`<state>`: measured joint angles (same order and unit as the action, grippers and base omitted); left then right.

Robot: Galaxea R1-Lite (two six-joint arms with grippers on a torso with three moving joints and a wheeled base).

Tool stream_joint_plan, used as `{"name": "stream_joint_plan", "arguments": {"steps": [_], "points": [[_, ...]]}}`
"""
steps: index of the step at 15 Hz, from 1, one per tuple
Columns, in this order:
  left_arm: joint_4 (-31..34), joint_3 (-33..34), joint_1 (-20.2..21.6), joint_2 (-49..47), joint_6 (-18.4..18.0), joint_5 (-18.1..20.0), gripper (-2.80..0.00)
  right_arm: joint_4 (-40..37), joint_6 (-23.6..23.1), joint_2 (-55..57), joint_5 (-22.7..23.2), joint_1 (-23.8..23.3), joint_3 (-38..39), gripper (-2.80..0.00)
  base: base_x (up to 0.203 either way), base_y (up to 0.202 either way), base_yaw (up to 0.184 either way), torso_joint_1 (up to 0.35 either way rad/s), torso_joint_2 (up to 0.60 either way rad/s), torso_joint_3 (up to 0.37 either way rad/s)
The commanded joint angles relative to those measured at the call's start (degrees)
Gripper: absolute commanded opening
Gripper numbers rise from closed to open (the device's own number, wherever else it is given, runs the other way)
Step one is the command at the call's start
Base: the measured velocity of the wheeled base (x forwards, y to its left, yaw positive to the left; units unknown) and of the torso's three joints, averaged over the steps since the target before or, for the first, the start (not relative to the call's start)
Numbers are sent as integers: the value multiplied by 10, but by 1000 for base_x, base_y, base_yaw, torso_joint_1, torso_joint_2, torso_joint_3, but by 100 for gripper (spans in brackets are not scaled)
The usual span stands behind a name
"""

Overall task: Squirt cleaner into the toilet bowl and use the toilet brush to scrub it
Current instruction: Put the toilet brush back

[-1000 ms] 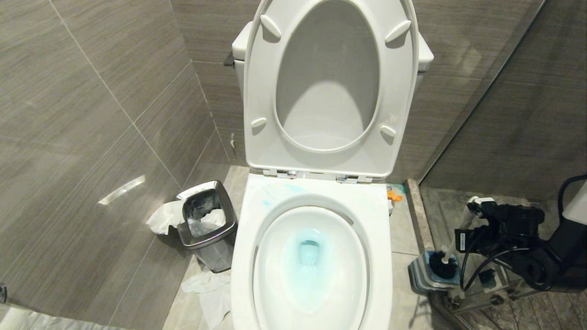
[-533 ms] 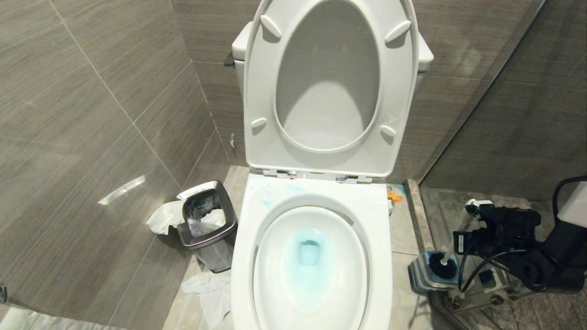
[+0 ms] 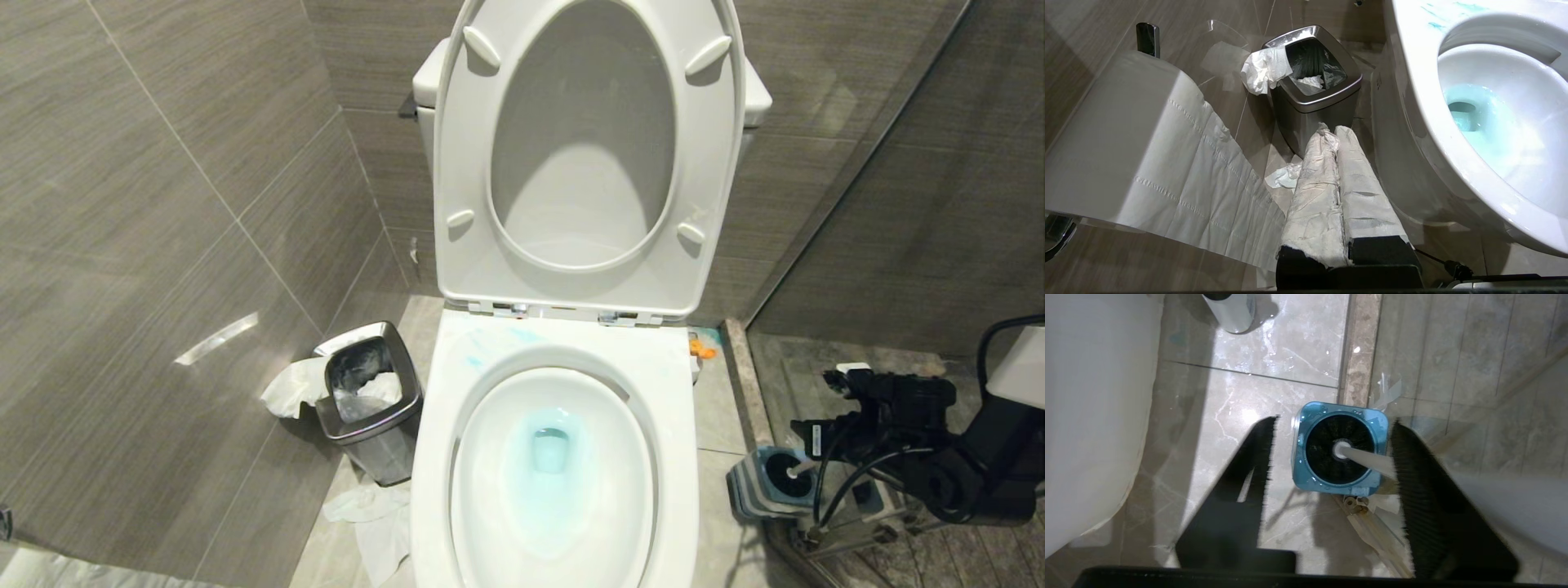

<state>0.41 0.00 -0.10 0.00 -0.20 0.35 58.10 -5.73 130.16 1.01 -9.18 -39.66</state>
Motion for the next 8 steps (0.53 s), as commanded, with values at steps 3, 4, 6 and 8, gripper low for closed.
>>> {"name": "stream_joint_plan", "arguments": {"steps": [3, 4, 6, 8], "points": [[0, 2, 0, -1, 0, 0, -280, 4, 0, -19, 0, 0, 16, 0, 0, 0, 0, 0, 0, 0], [0, 2, 0, -1, 0, 0, -280, 4, 0, -23, 0, 0, 20, 0, 0, 0, 0, 0, 0, 0], [0, 2, 0, -1, 0, 0, -280, 4, 0, -31, 1, 1, 29, 0, 0, 0, 0, 0, 0, 0], [0, 2, 0, -1, -1, 0, -280, 2, 12, -55, 9, 7, 46, 0, 0, 0, 0, 0, 0, 0]]}}
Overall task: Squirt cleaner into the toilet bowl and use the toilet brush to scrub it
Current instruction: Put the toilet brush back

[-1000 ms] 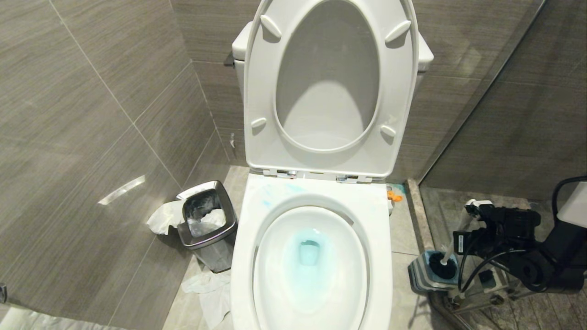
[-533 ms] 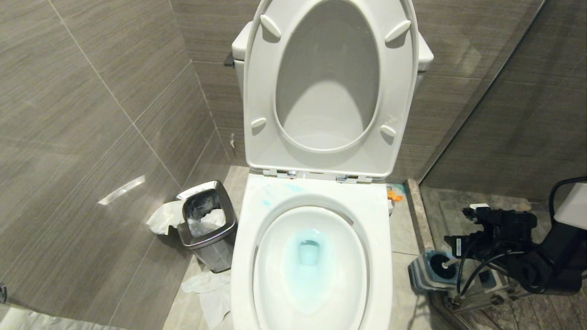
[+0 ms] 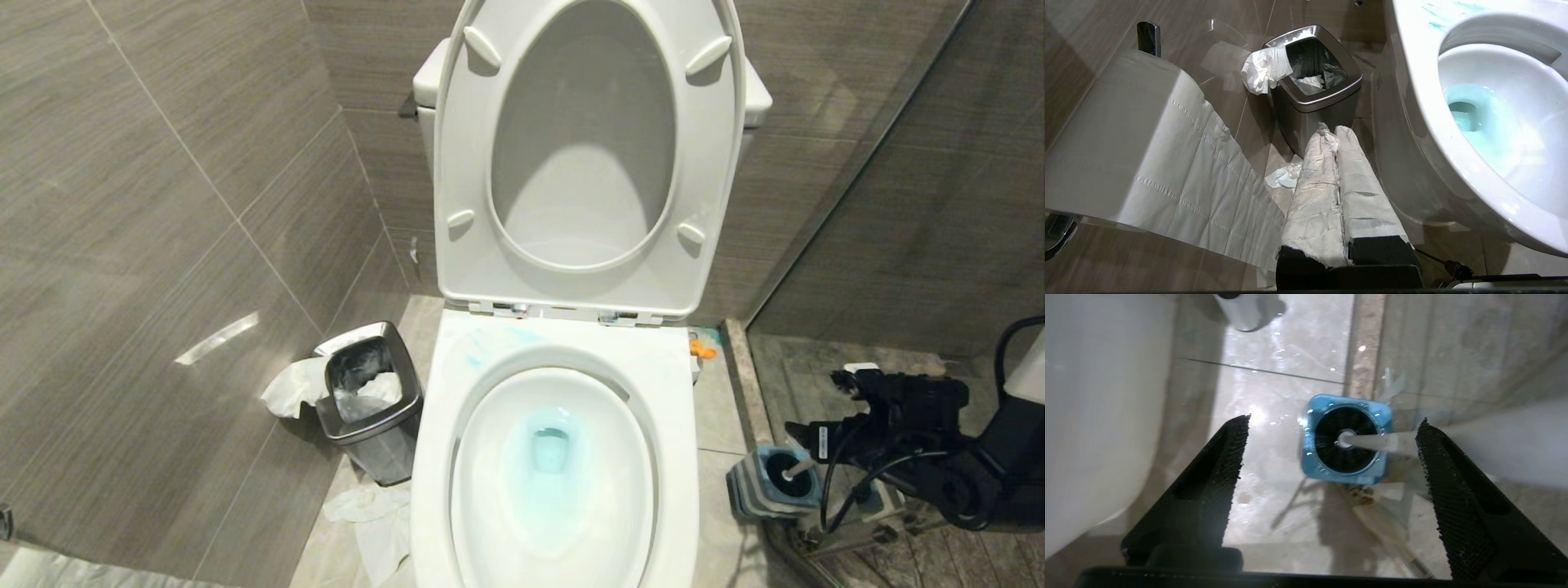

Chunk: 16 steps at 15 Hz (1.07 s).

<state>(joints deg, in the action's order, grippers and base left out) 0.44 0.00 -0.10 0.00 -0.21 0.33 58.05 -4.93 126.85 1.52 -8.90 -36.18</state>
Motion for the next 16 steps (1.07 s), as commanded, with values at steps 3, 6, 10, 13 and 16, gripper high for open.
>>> {"name": "stream_joint_plan", "arguments": {"steps": [3, 6, 10, 13, 16], "points": [[0, 2, 0, -1, 0, 0, -280, -1, 22, -62, 32, 14, 55, 0, 0, 0, 0, 0, 0, 0], [0, 2, 0, -1, 0, 0, -280, -1, 52, -105, 38, 28, 99, 0, 0, 0, 0, 0, 0, 0], [0, 2, 0, -1, 0, 0, -280, -1, 54, -185, 44, 37, 141, 0, 0, 0, 0, 0, 0, 0], [0, 2, 0, -1, 0, 0, -280, -1, 51, -279, 71, 38, 164, 0, 0, 0, 0, 0, 0, 0], [0, 2, 0, -1, 0, 0, -280, 1, 41, -366, 78, 38, 168, 0, 0, 0, 0, 0, 0, 0]]}}
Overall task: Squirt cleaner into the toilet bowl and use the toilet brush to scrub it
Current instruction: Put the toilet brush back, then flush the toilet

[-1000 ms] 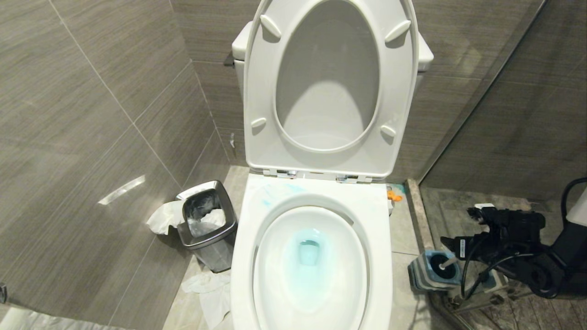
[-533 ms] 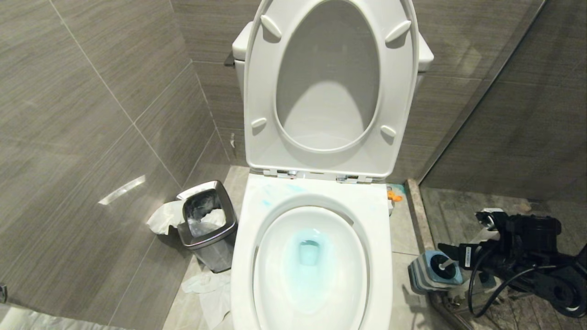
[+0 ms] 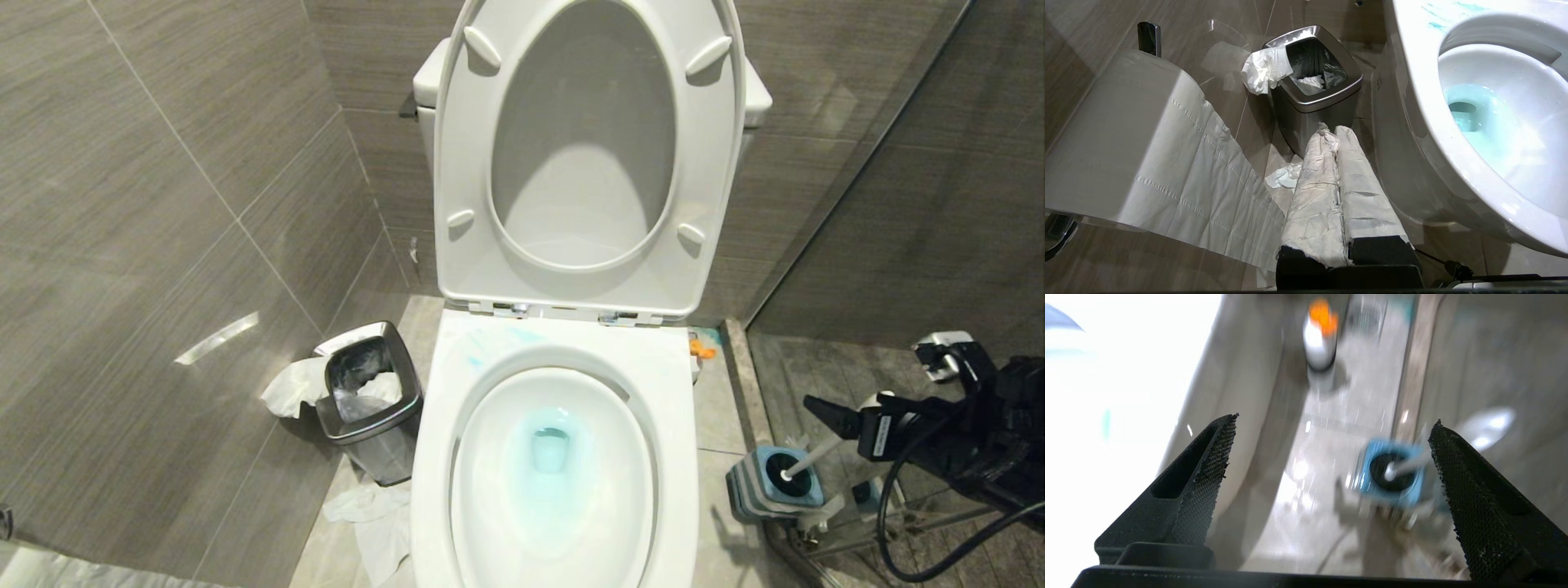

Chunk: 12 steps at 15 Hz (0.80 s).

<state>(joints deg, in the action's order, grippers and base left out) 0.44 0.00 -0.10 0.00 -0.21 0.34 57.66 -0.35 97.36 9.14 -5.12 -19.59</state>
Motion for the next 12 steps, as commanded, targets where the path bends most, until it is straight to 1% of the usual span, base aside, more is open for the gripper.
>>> {"name": "stream_joint_plan", "arguments": {"steps": [1, 2, 3, 7, 12], "points": [[0, 2, 0, -1, -1, 0, -280, 6, -19, -93, 3, 0, 3, 0, 0, 0, 0, 0, 0, 0], [0, 2, 0, -1, 0, 0, -280, 6, -32, -109, 4, 0, 5, 0, 0, 0, 0, 0, 0, 0], [0, 2, 0, -1, -1, 0, -280, 7, -39, -119, 4, 0, 7, -280, 0, 0, 0, 0, 0, 0], [0, 2, 0, -1, 0, 0, -280, 10, -45, -149, -1, -1, 19, -280, 0, 0, 0, 0, 0, 0], [0, 2, 0, -1, 0, 0, -280, 3, -48, -216, 3, -1, 20, -280, 0, 0, 0, 0, 0, 0]]}}
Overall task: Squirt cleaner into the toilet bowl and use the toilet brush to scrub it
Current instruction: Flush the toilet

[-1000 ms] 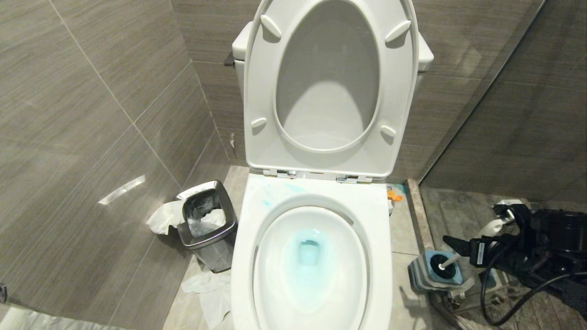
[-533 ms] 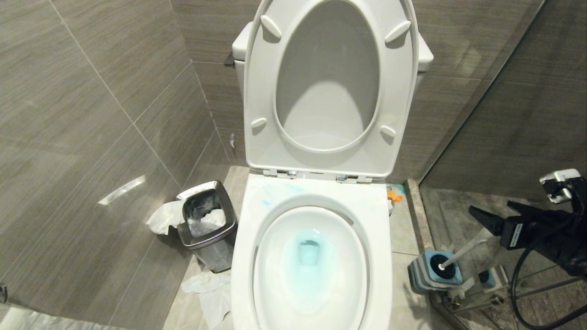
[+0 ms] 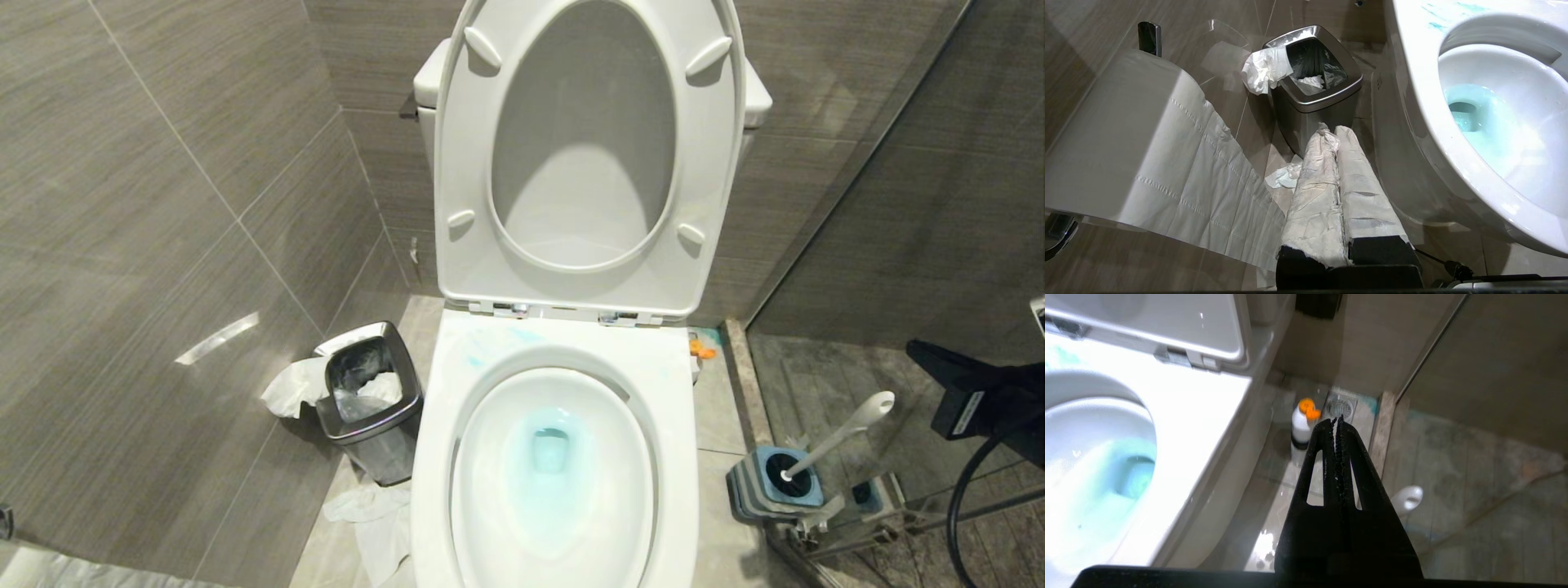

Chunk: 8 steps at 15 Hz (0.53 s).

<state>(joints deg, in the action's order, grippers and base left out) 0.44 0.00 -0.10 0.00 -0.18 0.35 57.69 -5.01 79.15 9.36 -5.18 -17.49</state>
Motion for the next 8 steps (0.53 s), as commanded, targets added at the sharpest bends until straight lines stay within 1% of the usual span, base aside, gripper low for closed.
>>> {"name": "stream_joint_plan", "arguments": {"steps": [1, 5, 7, 8], "points": [[0, 2, 0, -1, 0, 0, -280, 3, -3, -53, 1, 0, -2, -280, 0, 0, 0, 0, 0, 0], [0, 2, 0, -1, 0, 0, -280, -13, -9, -156, 1, 0, -9, -280, 0, 0, 0, 0, 0, 0], [0, 2, 0, -1, 0, 0, -280, -46, -18, -220, 1, 0, -10, -280, 0, 0, 0, 0, 0, 0], [0, 2, 0, -1, 0, 0, -280, -78, -20, -263, 1, 1, -11, -280, 0, 0, 0, 0, 0, 0]]}}
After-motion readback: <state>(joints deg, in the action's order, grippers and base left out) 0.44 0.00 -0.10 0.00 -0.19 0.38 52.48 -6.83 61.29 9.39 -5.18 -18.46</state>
